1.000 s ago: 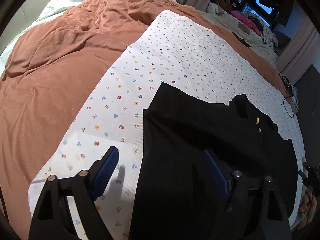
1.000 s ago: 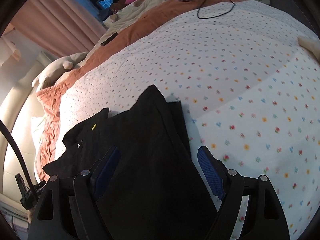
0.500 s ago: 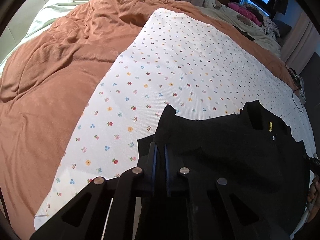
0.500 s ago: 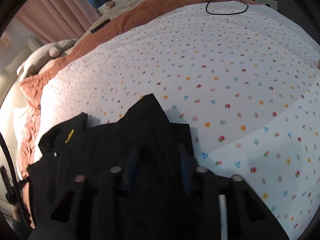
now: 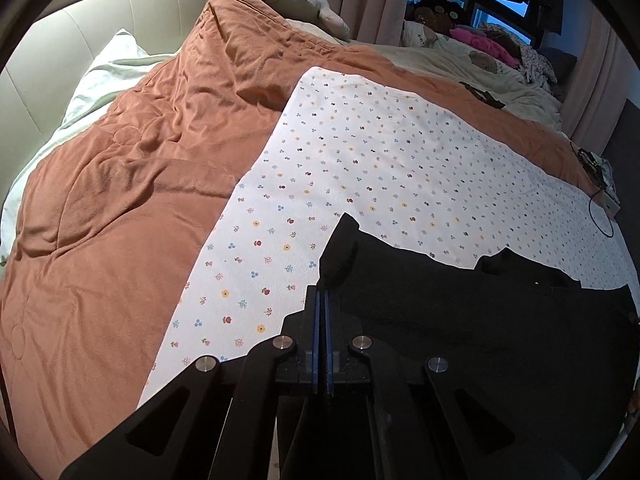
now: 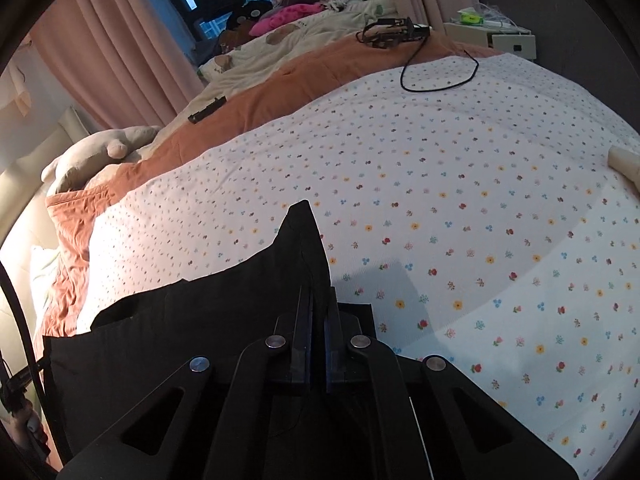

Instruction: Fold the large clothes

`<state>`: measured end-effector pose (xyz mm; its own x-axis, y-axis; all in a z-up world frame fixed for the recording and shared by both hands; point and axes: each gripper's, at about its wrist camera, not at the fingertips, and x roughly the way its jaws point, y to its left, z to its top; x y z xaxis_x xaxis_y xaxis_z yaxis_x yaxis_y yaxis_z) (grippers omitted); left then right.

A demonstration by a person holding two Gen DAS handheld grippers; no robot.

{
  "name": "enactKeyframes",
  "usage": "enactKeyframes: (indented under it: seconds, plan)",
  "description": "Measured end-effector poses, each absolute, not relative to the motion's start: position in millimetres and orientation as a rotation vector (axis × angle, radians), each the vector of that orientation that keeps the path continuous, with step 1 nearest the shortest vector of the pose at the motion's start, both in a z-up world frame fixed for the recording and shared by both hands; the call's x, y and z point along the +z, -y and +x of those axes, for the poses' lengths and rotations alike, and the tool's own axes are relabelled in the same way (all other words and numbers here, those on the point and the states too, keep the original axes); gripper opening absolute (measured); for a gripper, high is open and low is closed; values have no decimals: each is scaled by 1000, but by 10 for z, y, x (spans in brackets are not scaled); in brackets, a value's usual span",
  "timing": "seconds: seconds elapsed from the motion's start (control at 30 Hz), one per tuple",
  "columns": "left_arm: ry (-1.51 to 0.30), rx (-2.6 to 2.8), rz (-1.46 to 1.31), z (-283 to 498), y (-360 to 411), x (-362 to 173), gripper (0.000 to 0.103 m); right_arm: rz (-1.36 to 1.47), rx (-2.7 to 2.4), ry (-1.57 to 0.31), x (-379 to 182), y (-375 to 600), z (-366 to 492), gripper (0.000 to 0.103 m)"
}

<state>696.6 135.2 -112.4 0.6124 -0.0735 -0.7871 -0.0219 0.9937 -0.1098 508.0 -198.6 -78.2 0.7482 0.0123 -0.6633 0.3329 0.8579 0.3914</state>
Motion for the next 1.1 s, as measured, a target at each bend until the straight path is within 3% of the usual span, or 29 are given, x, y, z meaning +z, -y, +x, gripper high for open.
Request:
enactKeyframes:
  seconds: [0.37,0.43,0.47,0.5,0.53,0.57,1.1]
  plan:
    - [-1054,1,-130,7389,-1341,-1686,5,583,-209,-817,-1034,2010,5598,2]
    - [-1062,24,-154,7381,-1369,-1707,11,614,-196,-810,-998,2074,5570,10]
    - [-1051,37,-158,7362,-1387,-1680,21,615,-197,-797,-957,2101,5539,30]
    - [-1038,42,-167,7337,-1409,-1636,31,622,-192,-780,-914,2124,5502,70]
    - [-1027,38,-183,7310,-1436,-1583,67,635,-182,-758,-865,2152,5457,82]
    - [-1011,28,-201,7272,-1459,-1516,102,647,-171,-739,-821,2165,5412,86]
    - [-859,5,-202,6081,-1877,-684,103,600,-108,-675,-487,2105,4355,86]
